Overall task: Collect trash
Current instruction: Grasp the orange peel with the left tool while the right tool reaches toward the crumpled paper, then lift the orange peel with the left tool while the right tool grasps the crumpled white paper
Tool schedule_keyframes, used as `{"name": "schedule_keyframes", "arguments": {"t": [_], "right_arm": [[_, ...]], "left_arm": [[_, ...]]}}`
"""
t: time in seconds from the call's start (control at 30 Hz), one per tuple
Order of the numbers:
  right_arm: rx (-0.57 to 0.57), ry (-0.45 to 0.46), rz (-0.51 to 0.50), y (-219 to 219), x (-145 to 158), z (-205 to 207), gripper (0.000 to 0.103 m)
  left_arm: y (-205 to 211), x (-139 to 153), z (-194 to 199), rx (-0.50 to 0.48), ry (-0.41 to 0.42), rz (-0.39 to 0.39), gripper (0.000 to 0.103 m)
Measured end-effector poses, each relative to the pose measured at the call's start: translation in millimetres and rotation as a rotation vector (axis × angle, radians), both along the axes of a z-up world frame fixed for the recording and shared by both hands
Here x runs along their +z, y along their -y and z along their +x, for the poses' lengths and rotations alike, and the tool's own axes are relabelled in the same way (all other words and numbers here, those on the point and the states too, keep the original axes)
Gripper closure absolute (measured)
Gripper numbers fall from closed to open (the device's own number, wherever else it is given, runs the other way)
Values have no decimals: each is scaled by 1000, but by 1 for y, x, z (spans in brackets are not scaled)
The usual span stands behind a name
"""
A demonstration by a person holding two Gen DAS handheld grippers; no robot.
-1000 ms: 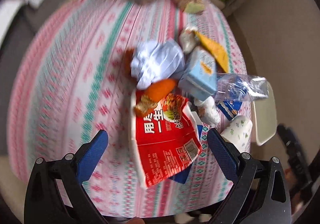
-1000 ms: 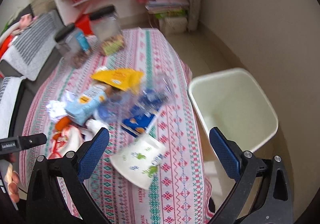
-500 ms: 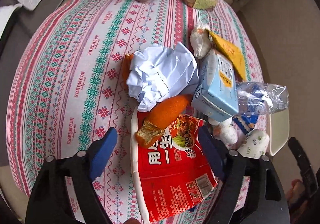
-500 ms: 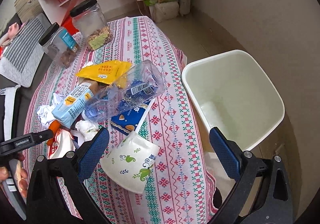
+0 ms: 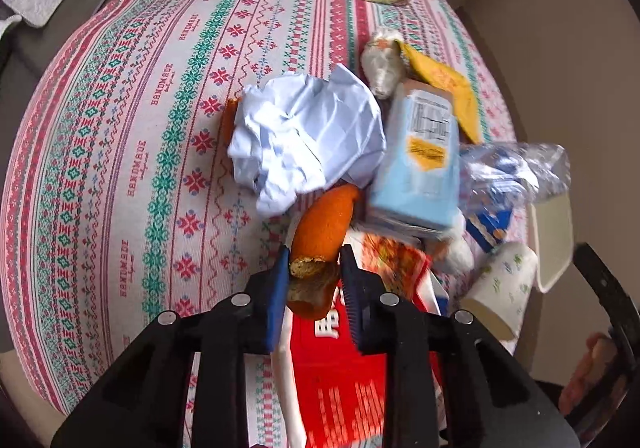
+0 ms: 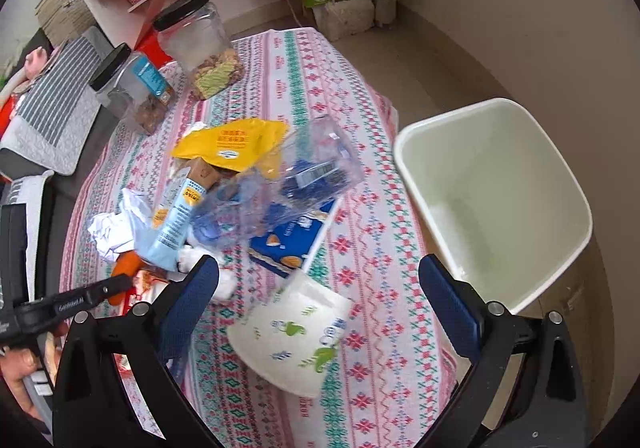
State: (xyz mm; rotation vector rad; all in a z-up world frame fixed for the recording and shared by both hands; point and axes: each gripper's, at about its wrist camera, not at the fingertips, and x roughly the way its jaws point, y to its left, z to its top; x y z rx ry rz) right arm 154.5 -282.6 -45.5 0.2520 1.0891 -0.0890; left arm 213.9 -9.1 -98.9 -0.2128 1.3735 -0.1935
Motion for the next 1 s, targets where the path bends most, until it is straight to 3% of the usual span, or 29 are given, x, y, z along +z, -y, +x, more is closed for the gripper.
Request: {"name": "schedule_keyframes", "arguments": {"t": [0.37,0.5,0.73,1.0], "right_arm": [[114,63,-3,-47,8,17,7],[234,81,-9,-82,11,31,7],[481,57,-101,-157,-4,55,7],[696,75,-275,-228,-13,57,12]], "left_arm": [[-32,45,-44,5,103,-138,78],[-50,62,-45,47,152,-146,77],[-93,73,-42,168,201,-125,77],[-125,76,-46,233,208,-134,77]]}}
